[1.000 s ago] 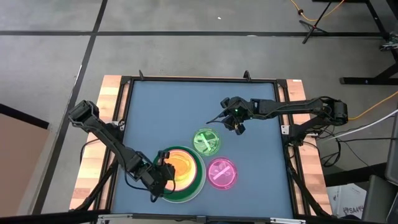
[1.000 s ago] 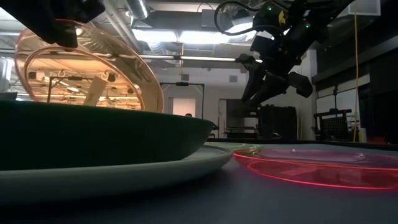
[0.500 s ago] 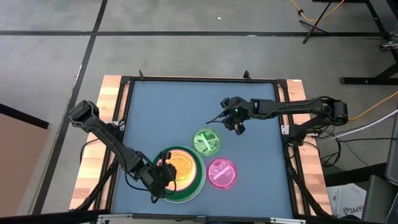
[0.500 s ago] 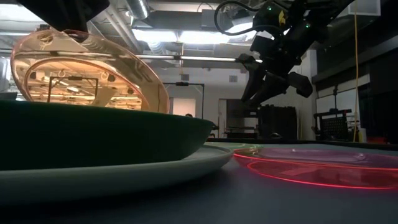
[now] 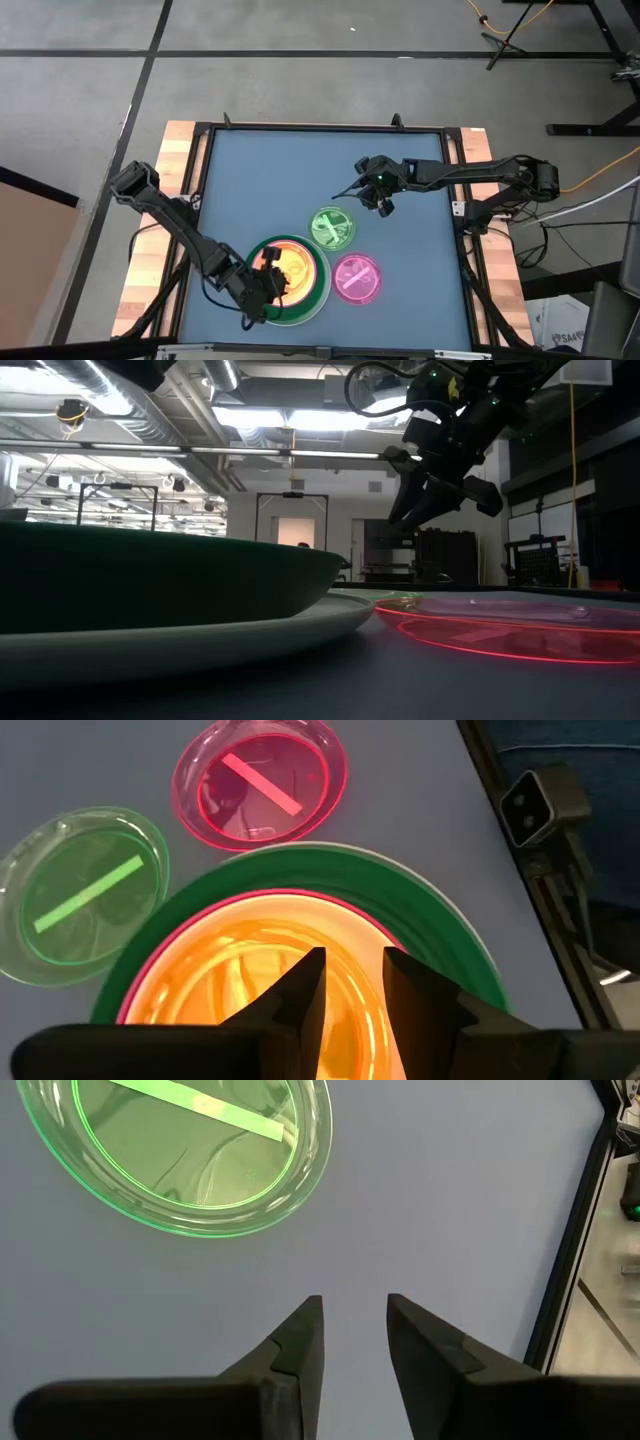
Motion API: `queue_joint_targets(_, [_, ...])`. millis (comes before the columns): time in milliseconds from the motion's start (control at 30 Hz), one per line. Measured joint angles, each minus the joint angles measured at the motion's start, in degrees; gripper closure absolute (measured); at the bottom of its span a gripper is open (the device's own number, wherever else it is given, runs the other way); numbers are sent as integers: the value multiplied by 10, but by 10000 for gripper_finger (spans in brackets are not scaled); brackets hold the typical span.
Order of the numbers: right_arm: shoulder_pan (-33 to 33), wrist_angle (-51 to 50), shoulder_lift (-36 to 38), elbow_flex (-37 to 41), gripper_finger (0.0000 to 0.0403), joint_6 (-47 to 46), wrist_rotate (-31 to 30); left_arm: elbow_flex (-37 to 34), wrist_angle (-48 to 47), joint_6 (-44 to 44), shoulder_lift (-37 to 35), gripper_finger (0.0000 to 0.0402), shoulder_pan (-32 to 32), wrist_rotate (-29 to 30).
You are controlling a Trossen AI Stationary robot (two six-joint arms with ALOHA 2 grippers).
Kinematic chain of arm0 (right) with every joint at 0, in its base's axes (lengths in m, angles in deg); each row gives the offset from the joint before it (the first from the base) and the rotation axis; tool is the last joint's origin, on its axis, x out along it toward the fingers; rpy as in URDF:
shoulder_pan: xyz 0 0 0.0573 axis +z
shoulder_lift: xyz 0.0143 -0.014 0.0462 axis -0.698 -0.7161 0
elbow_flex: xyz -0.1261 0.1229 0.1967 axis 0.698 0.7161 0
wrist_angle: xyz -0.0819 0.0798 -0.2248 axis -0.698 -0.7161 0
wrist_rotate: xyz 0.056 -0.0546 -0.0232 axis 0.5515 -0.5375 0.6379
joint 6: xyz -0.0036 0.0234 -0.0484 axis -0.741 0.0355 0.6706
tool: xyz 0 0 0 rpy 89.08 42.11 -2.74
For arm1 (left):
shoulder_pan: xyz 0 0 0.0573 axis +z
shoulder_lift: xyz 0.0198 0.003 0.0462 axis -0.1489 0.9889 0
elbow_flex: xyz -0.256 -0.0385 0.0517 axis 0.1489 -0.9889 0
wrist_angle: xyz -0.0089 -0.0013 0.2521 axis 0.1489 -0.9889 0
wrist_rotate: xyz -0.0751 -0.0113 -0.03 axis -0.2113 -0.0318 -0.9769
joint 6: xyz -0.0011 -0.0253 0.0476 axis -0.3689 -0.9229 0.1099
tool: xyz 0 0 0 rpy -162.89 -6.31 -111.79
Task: Stack plastic plates
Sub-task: Stack the light green plate on top of the orange plate
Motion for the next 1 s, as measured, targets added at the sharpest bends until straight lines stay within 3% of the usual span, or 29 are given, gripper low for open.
queue_joint_targets(567, [0, 0, 0, 0, 299, 0, 15, 0, -2, 5, 0, 307, 51, 0])
queue_joint_targets(1000, [0, 0, 0, 0, 299, -19, 50, 0, -2, 89, 0, 307, 99, 0])
